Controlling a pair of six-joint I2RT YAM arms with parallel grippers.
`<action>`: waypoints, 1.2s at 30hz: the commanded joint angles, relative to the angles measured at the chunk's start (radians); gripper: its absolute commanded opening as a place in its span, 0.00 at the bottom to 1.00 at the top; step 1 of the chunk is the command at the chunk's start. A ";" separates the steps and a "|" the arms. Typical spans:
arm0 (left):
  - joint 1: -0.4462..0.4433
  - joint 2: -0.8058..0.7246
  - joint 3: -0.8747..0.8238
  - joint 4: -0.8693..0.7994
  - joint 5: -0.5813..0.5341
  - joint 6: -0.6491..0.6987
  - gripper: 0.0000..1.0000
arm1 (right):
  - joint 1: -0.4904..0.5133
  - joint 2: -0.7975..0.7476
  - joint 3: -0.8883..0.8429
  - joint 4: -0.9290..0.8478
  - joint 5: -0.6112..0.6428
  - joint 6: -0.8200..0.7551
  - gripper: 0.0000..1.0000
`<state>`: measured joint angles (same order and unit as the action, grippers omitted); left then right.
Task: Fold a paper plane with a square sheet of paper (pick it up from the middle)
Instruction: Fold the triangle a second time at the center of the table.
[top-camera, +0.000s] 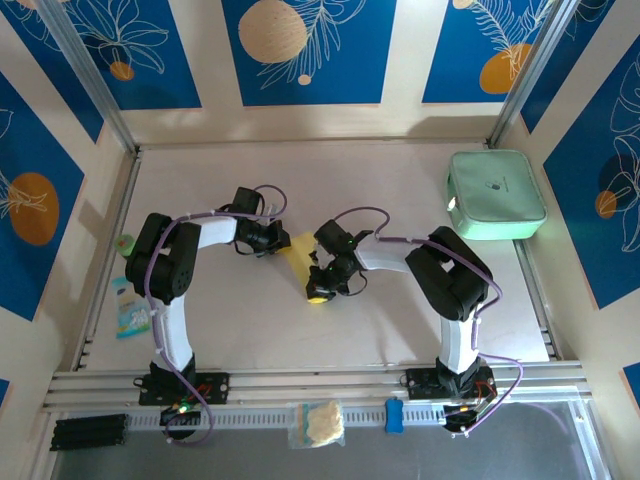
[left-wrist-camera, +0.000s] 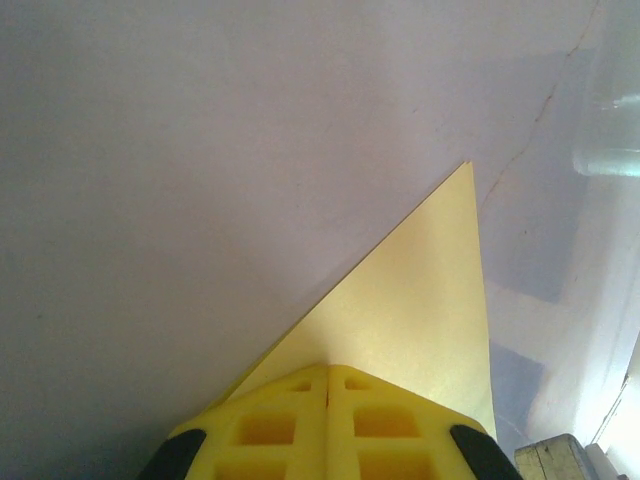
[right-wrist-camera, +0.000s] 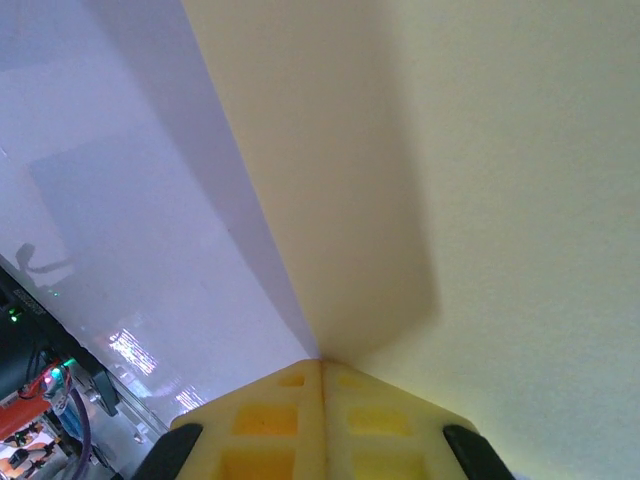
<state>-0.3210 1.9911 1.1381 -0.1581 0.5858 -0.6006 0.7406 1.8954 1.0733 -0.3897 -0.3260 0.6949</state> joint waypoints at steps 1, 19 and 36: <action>0.004 0.056 -0.005 -0.066 -0.087 0.032 0.04 | 0.015 -0.014 0.005 -0.113 -0.014 -0.014 0.00; 0.000 -0.285 -0.017 -0.134 -0.188 -0.111 0.43 | -0.082 0.114 0.313 -0.077 0.204 -0.122 0.09; -0.004 -0.382 -0.148 -0.116 -0.223 -0.180 0.65 | -0.097 0.251 0.392 -0.213 0.435 0.132 0.32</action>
<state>-0.3214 1.6424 1.0046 -0.2733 0.3622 -0.7589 0.6651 2.1319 1.5143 -0.5095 -0.0154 0.6918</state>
